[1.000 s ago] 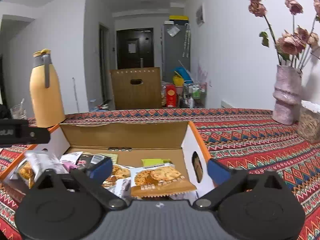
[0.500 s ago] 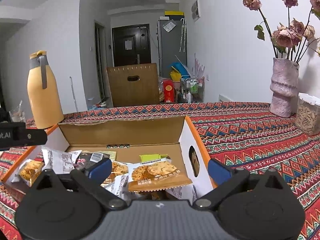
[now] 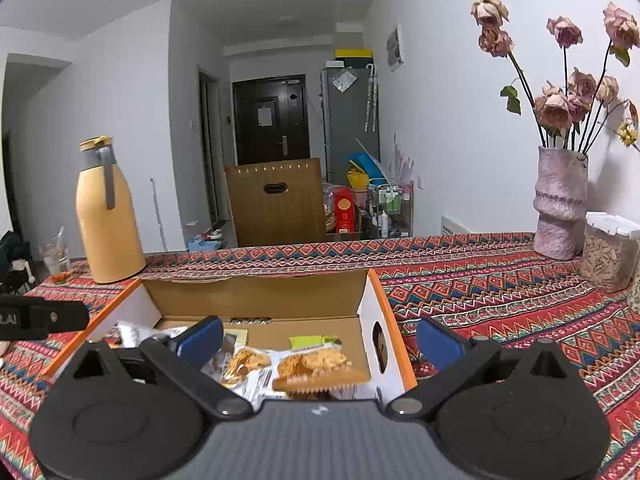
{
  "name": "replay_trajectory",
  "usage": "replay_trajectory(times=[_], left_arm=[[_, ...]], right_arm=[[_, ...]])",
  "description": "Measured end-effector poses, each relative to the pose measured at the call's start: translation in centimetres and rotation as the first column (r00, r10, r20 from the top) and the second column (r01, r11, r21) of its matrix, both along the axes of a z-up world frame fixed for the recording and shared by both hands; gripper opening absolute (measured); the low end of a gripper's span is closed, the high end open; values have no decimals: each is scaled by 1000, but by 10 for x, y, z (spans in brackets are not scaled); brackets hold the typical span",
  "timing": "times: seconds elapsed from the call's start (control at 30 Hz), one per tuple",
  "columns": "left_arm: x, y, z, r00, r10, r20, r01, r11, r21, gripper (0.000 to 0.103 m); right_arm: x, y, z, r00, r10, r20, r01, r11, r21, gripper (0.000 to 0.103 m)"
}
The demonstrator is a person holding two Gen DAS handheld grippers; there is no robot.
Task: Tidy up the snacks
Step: 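Move both tools back over the remaining snacks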
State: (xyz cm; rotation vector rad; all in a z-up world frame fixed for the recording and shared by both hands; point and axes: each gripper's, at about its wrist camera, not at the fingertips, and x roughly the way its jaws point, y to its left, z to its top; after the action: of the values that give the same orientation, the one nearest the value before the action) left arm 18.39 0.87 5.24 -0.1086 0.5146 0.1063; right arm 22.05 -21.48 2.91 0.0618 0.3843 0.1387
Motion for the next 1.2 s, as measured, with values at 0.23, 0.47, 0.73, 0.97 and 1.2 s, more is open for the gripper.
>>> replay_trajectory(times=[0.23, 0.47, 0.73, 0.97, 1.2], left_arm=[[-28, -2, -14, 997, -47, -59, 47, 999, -3, 103], [-45, -6, -34, 989, -75, -125, 74, 997, -17, 103], [-59, -19, -50, 976, -129, -174, 124, 992, -35, 103], [-60, -32, -69, 958, -174, -226, 166, 985, -56, 103], [-52, -37, -86, 946, -185, -265, 160, 981, -111, 103]], right_arm=[[-40, -11, -6, 1000, 2, -22, -2, 1000, -15, 103], [-74, -21, -22, 998, -14, -66, 11, 999, -34, 103], [-99, -33, -44, 991, -38, -128, 34, 999, -38, 103], [-109, -41, -63, 981, -55, -186, 48, 998, -43, 103], [-113, -47, -73, 973, -71, -220, 64, 997, -39, 103]])
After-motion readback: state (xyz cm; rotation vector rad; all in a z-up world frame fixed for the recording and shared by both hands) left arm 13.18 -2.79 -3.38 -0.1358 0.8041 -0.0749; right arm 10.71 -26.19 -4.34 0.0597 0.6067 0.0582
